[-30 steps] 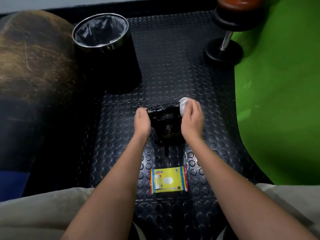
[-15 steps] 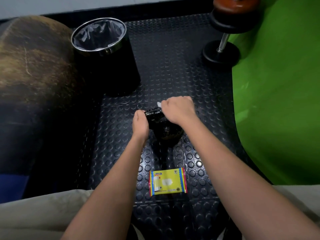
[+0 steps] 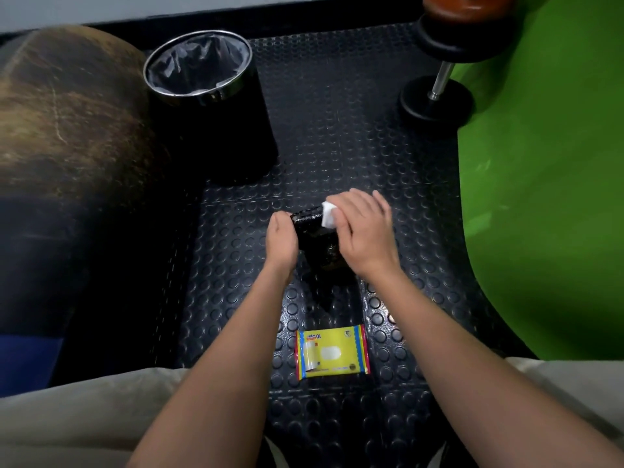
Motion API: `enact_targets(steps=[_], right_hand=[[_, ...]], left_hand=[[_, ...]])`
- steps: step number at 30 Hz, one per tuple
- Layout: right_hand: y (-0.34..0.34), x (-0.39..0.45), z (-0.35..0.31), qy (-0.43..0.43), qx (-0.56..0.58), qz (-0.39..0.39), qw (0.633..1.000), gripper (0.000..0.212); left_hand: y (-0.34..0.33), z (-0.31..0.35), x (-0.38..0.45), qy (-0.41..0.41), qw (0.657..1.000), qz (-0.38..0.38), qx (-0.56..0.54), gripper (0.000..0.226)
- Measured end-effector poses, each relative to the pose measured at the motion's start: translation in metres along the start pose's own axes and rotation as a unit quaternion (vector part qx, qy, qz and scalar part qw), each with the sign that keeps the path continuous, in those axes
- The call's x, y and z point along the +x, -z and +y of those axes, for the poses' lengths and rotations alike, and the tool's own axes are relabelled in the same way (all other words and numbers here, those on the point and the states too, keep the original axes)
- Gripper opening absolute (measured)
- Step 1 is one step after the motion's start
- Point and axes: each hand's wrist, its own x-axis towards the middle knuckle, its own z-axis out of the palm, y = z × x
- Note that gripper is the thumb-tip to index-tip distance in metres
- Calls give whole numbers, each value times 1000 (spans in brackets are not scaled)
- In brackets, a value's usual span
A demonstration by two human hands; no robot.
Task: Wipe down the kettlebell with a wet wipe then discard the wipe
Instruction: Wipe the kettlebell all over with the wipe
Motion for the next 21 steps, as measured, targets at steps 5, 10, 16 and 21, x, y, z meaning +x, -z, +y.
enact_targets(steps=[5,10,16,21], right_hand=[[-3,-6,15,-117,65,58,989,41],[-8,-1,4,-245,178,78,950,37],[3,13,-3,-462,351,44,813,32],[14,14,8,-565,469,-44,677,45]], left_hand=[[-1,-3,1,7,1000,-8,0,29],[1,-3,3,15,1000,-5,-12,27],[1,-3,3,13,1000,-3,-11,27],[2,-1,2,29,1000,-6,-5,27]])
